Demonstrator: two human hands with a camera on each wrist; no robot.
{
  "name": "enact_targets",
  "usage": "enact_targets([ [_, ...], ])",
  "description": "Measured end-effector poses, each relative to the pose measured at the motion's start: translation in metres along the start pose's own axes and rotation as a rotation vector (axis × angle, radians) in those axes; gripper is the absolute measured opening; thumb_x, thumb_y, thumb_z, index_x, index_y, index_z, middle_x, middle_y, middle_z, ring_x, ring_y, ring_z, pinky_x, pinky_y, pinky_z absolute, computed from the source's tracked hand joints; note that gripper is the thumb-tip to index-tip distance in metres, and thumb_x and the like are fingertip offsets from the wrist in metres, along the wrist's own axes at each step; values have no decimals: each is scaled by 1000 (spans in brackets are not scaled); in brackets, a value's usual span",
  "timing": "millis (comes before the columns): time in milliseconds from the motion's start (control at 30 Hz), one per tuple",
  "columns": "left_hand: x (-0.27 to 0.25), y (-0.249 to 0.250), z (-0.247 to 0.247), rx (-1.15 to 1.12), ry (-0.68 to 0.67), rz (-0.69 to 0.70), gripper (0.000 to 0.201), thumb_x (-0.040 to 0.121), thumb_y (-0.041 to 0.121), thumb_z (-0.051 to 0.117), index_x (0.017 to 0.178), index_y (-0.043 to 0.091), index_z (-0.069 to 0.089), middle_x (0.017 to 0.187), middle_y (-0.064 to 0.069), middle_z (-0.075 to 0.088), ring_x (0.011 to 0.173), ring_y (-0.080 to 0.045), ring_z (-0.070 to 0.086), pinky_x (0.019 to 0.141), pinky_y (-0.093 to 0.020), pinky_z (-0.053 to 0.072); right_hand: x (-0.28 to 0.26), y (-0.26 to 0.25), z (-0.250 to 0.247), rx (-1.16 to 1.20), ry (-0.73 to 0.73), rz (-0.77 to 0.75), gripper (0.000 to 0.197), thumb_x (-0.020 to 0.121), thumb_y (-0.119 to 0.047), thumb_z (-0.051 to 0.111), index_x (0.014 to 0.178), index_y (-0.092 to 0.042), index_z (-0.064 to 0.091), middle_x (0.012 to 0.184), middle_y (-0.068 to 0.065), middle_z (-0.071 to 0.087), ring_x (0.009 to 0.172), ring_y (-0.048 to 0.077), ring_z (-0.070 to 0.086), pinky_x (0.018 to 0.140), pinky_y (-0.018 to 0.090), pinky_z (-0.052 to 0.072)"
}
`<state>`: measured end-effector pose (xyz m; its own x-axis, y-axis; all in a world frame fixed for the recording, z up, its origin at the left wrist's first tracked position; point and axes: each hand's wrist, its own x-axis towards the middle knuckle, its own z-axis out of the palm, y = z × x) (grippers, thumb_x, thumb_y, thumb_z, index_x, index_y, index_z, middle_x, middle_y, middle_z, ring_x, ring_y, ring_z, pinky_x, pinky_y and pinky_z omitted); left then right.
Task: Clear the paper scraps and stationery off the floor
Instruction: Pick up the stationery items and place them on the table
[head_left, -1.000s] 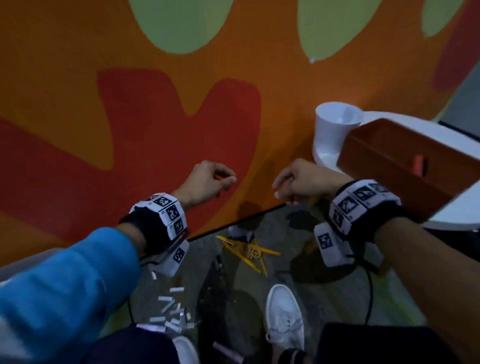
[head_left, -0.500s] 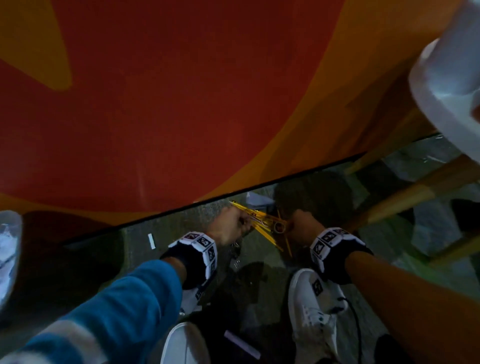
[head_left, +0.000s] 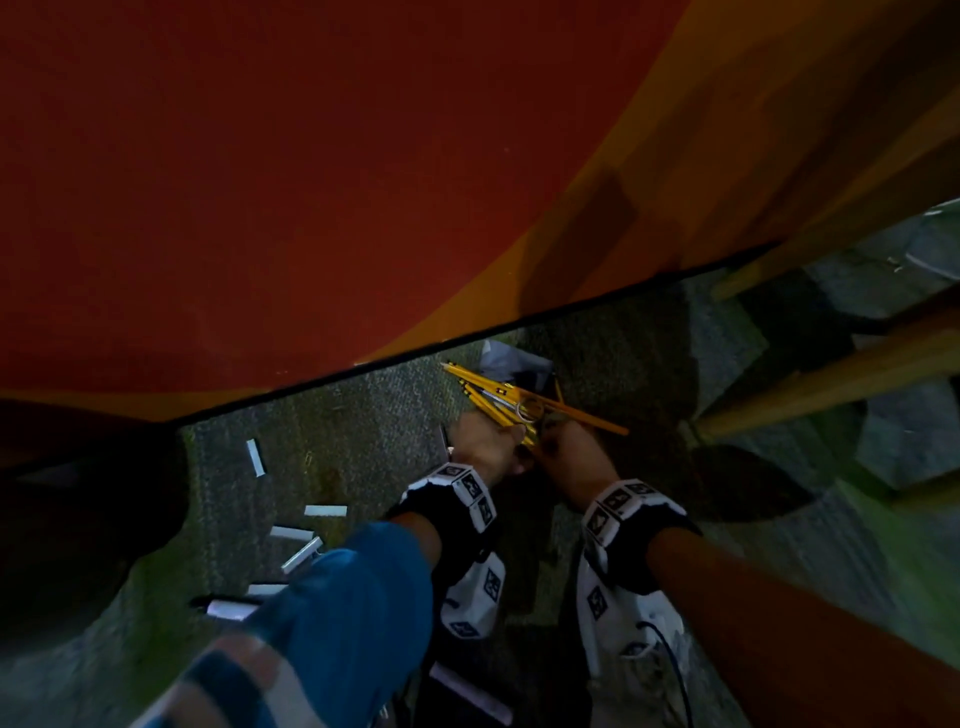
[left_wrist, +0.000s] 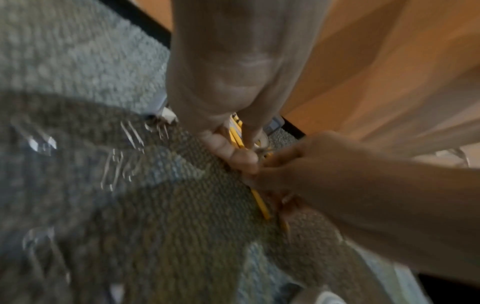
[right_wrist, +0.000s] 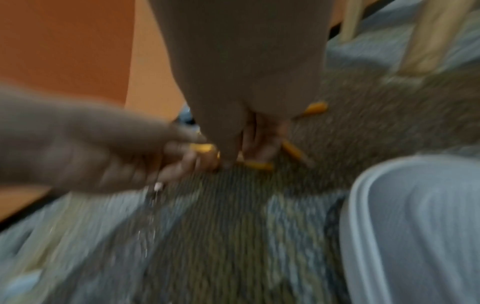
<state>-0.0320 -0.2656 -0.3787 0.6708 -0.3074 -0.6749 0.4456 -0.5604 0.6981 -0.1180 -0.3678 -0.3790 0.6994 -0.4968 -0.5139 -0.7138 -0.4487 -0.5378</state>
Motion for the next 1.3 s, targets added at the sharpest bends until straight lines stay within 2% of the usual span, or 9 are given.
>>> enact_targets([
  [233,6,-17,0,19,43,-35,42,89,20,71,51,9,59,46,-6,57,28,-8,47,34,-16,36,-5,-6,18,113,-44,118,20,84,-26,73,78,-7,69,76,12,69,78,28,68,63,24,39],
  [333,2,-16,-8,130,69,-8,42,80,32,78,48,11,62,47,-7,63,35,-15,54,47,-24,46,-10,-6,14,85,-136,134,18,85,-18,71,77,-3,74,92,18,73,92,28,69,75,27,48],
  [500,-14,-1,-14,141,38,-19,42,94,42,62,70,7,65,58,-11,67,46,-22,62,51,-30,54,-22,-14,6,-2,-211,80,21,81,-15,72,96,-1,76,103,18,73,101,30,68,87,35,54],
  [733,-15,-18,2,150,106,57,74,79,51,25,117,-2,60,111,-24,67,104,-38,66,94,-48,54,-46,2,2,12,-81,149,18,87,-12,62,98,-1,71,104,18,71,104,30,65,83,32,49],
  [900,-6,-16,5,347,114,71,53,72,58,58,86,8,69,86,-18,71,83,-35,70,77,-41,59,-47,15,-4,51,-148,120,16,83,-4,64,94,-12,72,100,13,71,98,25,67,83,26,51],
  [1067,6,-12,1,587,79,64,43,81,44,70,101,7,70,102,-16,71,96,-31,68,86,-36,56,-44,10,-14,96,-189,129,10,89,-7,59,90,-9,69,85,11,64,80,21,63,71,31,50],
  [1167,-10,6,-11,556,23,62,36,88,42,64,92,7,76,77,-6,74,71,-15,70,65,-24,56,-45,3,-24,167,-178,118,9,88,-11,66,90,-3,70,81,14,64,74,18,64,64,27,54],
  [1233,-23,19,-22,475,-8,40,33,92,34,62,84,5,75,52,2,66,45,-5,61,48,-17,47,-47,-4,-34,236,-173,92,14,81,-17,72,89,-6,68,83,15,65,71,12,61,79,33,57],
  [1300,-42,33,-35,395,-20,43,29,90,26,65,78,1,75,43,4,61,36,-4,56,41,-16,44,-53,-16,-47,279,-209,111,33,81,-24,66,108,-6,65,98,20,65,83,22,65,77,26,51],
])
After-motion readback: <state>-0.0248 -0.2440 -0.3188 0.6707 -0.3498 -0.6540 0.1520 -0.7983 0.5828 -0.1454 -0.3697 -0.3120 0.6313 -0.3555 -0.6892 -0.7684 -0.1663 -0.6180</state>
